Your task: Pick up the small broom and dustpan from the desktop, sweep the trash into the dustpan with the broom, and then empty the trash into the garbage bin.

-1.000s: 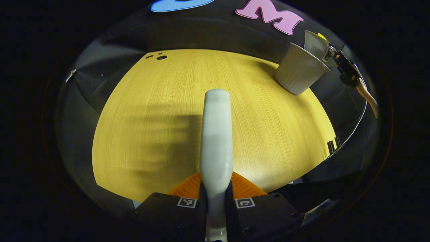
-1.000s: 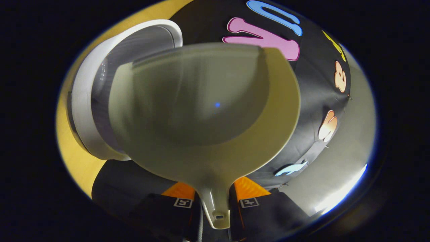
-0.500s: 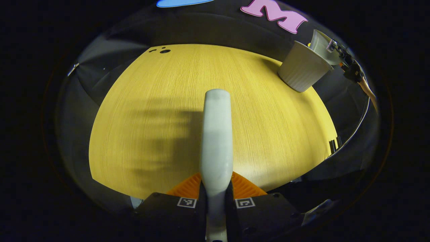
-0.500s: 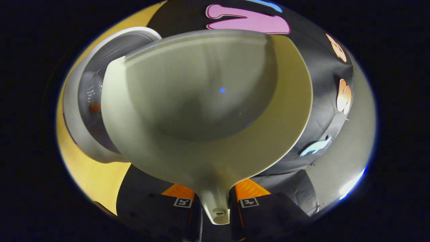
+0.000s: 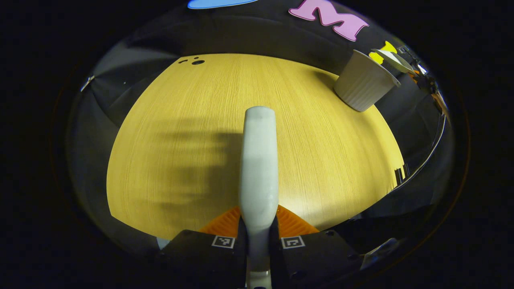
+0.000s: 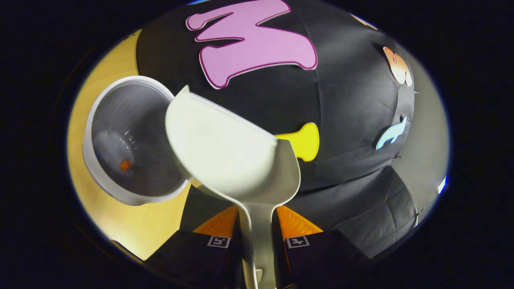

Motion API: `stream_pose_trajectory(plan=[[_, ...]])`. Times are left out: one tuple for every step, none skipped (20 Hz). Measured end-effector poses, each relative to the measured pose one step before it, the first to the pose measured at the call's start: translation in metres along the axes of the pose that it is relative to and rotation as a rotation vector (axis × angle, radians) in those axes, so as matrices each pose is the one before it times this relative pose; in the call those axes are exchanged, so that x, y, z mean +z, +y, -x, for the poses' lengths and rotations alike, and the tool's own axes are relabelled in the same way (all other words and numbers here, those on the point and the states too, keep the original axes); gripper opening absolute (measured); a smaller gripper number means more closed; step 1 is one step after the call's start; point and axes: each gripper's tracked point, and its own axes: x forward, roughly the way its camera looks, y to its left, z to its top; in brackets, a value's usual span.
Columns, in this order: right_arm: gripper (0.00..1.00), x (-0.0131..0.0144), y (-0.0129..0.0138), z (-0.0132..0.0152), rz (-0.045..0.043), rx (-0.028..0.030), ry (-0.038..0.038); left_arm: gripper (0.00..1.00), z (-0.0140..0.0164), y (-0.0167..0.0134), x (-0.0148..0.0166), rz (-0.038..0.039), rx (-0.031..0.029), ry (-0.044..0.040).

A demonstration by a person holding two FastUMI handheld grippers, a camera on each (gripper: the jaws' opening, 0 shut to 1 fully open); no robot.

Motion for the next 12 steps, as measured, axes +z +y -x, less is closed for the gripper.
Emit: stream_pose_trajectory(plan=[[0.38,-0.00206,0.00048,-0.00104,-0.04730,0.02496,0.02244,0.27,0.00108,0.00066,0.00186,-0.00286,0.00464,-0.00611],[0.36,0.00088,0.00001,0.00104,-0.05319,0.01664,0.01527,0.27,0.00119,-0.00037,0.00227,0.00108,0.00088,-0.00863],[0.36,0.00120,0.00109,0.00164,-0.05672,0.01751,0.00755,0.27,0.00191,-0.00183,0.00225,0.00416,-0.00352,-0.00787],[0.36,0.00213,0.00264,0.00041,-0.05587,0.02025,0.00618,0.26,0.00248,-0.00304,0.00116,0.00438,-0.00473,-0.00771],[0.36,0.00322,0.00234,0.00220,-0.04796,0.02147,0.00250,0.26,0.00227,-0.00231,0.00171,0.00196,-0.00310,-0.00717],[0.36,0.00074,0.00079,-0.00189,-0.04861,0.02093,0.00297,0.27,0.00159,-0.00153,0.00071,-0.00042,-0.00132,-0.00398],[0.38,0.00156,0.00119,0.00235,-0.04883,0.02231,0.00109,0.27,0.00208,-0.00173,0.00087,-0.00138,-0.00008,-0.00219],[0.36,0.00178,0.00179,0.00262,-0.05470,0.01771,-0.00053,0.26,0.00221,-0.00295,0.00059,0.00111,-0.00580,-0.00387],[0.36,0.00180,0.00243,0.00309,-0.04720,0.01657,0.00043,0.27,0.00359,-0.00338,0.00168,0.00176,-0.00635,-0.00464],[0.36,0.00226,0.00034,0.00112,-0.04536,0.01428,-0.00269,0.28,0.00311,-0.00264,0.00140,-0.00518,-0.00187,-0.00683],[0.38,0.00090,-0.00016,-0.00049,-0.04086,0.01591,-0.00278,0.27,0.00326,-0.00152,0.00206,-0.01011,0.00034,-0.00860],[0.36,0.00120,0.00095,-0.00016,-0.03752,0.01739,-0.00338,0.27,0.00267,-0.00227,0.00181,-0.01065,0.00191,-0.00607]])
